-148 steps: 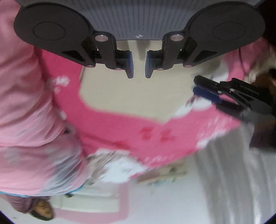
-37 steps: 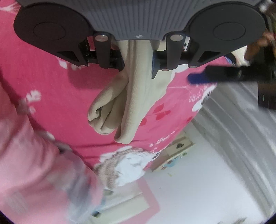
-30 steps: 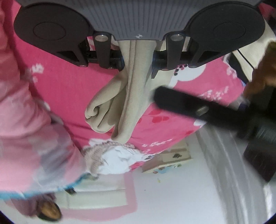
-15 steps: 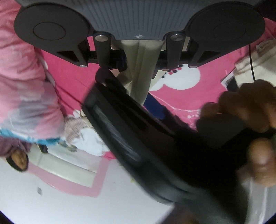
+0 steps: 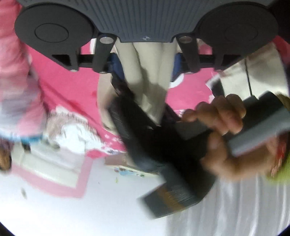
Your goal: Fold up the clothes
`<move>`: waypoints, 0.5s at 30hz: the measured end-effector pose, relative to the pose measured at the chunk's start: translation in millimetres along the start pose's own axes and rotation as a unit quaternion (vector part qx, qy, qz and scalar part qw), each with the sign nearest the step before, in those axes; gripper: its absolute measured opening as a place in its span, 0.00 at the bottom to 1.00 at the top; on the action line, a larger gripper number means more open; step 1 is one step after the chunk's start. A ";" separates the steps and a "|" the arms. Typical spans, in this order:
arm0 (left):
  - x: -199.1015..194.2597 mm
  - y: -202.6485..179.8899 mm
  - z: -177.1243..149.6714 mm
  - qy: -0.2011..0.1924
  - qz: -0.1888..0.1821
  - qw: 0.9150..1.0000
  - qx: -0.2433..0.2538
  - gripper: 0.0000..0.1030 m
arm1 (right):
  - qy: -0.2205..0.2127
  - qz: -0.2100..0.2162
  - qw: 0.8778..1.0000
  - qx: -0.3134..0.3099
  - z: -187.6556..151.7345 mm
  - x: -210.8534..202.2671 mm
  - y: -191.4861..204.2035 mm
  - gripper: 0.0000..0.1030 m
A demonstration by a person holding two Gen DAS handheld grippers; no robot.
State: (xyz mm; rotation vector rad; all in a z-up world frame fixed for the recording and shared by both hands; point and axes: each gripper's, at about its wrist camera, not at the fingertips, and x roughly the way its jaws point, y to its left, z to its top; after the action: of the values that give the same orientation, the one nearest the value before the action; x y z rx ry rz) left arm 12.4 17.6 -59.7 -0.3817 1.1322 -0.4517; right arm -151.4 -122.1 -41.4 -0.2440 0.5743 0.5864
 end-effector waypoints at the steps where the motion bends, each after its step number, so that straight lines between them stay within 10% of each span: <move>1: 0.5 0.5 0.7 0.001 -0.005 1.000 -0.005 0.31 | 0.006 0.006 1.000 0.020 -2.0 -1.2 -8.1 0.62; 7: 6.9 -12.5 -2.5 0.006 -0.003 1.000 0.010 0.29 | 0.073 0.071 0.984 0.148 -23.6 15.7 -46.4 0.63; 11: -2.0 -27.0 7.7 0.001 -0.011 1.000 0.007 0.28 | 0.064 0.082 0.979 0.173 -20.9 5.3 -60.3 0.30; 15: -27.8 -58.8 32.5 -0.021 -0.056 0.998 0.013 0.28 | 0.036 0.078 0.984 0.158 12.2 -30.7 -85.4 0.25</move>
State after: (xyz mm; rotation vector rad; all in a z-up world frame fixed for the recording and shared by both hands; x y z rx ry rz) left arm 23.8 -15.5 4.0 -0.4325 1.0673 -0.5544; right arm -117.2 -200.7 -9.0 0.0812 0.7510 0.6289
